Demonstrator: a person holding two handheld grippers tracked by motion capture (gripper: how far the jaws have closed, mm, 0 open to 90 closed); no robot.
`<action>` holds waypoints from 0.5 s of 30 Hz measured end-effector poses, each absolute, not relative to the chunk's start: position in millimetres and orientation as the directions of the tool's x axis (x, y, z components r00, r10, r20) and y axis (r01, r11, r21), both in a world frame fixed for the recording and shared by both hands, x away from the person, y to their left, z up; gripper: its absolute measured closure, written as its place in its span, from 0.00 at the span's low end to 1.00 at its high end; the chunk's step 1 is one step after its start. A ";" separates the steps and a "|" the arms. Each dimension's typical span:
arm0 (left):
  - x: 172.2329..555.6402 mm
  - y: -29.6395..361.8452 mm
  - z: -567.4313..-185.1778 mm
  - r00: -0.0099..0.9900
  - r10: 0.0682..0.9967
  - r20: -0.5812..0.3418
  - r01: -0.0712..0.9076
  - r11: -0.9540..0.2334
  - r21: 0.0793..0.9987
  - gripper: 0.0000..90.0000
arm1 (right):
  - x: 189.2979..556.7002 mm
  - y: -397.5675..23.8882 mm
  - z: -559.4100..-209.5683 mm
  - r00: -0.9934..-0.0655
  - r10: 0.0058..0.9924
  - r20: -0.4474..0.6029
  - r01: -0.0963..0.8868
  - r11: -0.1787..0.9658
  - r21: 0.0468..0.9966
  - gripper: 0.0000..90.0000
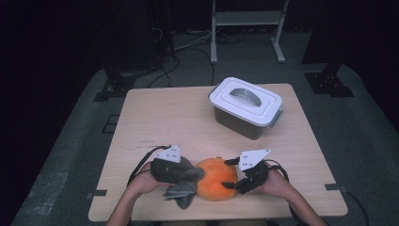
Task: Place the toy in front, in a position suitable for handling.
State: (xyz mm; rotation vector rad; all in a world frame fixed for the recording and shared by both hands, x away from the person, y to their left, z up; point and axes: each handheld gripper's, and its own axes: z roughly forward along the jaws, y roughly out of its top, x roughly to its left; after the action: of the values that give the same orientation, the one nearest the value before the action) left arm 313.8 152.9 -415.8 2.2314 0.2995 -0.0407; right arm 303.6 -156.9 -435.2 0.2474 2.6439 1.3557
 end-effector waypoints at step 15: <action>323.0 145.3 -407.9 0.973 0.193 -0.128 0.218 -0.568 0.793 0.84 | 318.0 -150.2 -437.8 -0.979 0.202 -0.041 0.083 0.571 0.817 0.33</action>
State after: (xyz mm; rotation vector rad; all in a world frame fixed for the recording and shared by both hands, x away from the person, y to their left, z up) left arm 323.0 145.3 -407.9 2.1896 0.2872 -0.0334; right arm 318.0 -150.2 -437.8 0.2431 2.6677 1.3762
